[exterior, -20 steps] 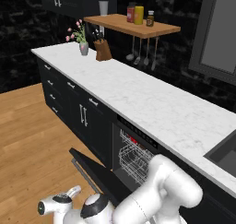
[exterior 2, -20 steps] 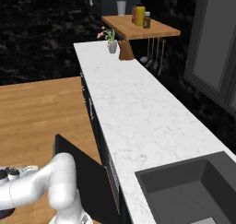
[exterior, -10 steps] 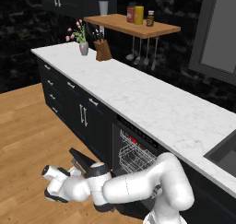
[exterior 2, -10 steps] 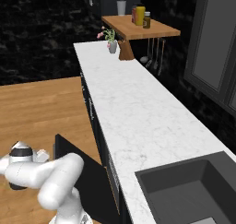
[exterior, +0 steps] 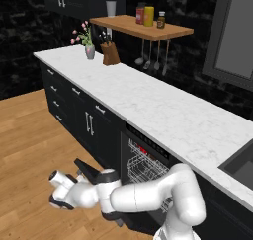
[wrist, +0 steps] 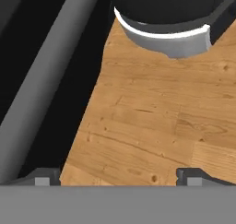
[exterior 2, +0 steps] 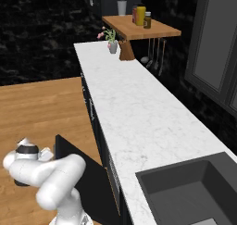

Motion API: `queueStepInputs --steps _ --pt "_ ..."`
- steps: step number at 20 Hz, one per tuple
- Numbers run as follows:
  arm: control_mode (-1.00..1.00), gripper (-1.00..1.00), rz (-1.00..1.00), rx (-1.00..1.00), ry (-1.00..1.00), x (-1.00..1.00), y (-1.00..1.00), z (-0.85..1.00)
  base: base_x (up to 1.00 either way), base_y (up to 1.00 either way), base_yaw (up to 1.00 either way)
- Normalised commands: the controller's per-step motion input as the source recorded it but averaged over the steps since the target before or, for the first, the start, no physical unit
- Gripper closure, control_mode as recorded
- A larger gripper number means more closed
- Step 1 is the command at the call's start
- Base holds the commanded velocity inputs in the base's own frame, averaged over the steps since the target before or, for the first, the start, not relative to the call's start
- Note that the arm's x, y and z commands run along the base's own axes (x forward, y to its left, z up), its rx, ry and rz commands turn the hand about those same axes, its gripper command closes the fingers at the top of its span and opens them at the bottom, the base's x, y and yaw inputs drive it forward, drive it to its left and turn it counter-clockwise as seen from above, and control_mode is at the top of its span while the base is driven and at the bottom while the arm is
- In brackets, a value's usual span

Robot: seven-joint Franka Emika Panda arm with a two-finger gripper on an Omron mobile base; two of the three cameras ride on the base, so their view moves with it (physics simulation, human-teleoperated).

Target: Pick up the cup and bowl from the counter, place them in the dishwasher, and close the dishwasher door.

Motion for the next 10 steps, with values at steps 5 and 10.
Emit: queueStepInputs --steps 5,10 --pt "-1.0 -1.0 0.0 -0.69 0.27 0.25 1.0 -1.0 0.0 0.0 0.0" --pt "-1.0 -1.0 0.0 -0.73 0.38 0.27 0.88 -1.0 0.0 0.0 0.0"
